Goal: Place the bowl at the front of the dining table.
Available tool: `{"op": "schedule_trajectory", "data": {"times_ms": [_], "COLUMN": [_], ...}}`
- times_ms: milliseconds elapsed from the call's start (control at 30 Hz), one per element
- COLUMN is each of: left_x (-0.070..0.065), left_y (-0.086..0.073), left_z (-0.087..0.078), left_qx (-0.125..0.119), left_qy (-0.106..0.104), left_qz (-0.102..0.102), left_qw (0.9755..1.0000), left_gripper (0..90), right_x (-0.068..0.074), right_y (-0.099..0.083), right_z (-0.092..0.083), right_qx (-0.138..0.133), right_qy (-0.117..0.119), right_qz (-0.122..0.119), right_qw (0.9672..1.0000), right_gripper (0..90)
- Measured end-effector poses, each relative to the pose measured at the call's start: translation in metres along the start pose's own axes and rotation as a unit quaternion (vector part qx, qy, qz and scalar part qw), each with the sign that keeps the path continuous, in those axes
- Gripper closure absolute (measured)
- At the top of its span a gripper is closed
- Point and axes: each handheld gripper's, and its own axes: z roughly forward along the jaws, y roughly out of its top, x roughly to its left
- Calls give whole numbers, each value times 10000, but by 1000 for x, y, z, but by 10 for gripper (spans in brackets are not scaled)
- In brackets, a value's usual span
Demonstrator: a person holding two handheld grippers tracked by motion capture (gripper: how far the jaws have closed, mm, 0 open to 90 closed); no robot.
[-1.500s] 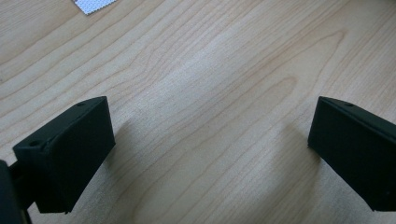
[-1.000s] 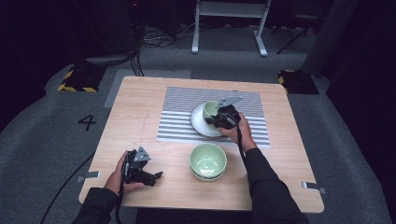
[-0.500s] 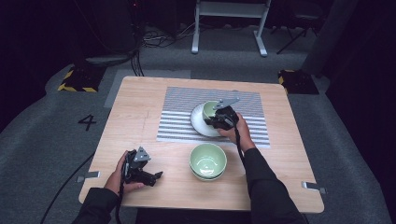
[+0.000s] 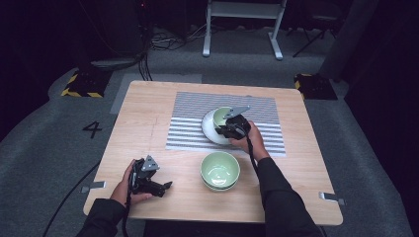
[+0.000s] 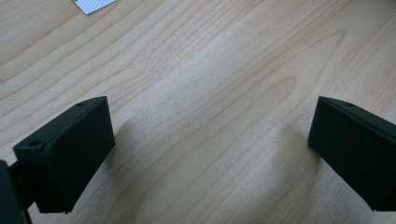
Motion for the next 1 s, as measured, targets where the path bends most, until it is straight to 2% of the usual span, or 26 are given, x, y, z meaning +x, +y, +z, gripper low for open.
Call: {"op": "schedule_trajectory", "data": {"times_ms": [267,567,1000], "left_x": [0,0,0], "left_y": [0,0,0], "left_z": [0,0,0], "left_qx": [0,0,-1], "left_qy": [0,0,-1], "left_qz": [-1,-1,-2], "left_qw": [10000,10000,10000], "left_gripper": [4,4,4], "right_x": [2,2,1], "right_y": [-2,-5,-5], "right_z": [4,7,4], "right_qx": [79,146,21], "right_qy": [16,54,156], "right_qz": [-76,-22,90], "right_qw": [9999,9999,9998], "right_gripper": [818,807,804]}}
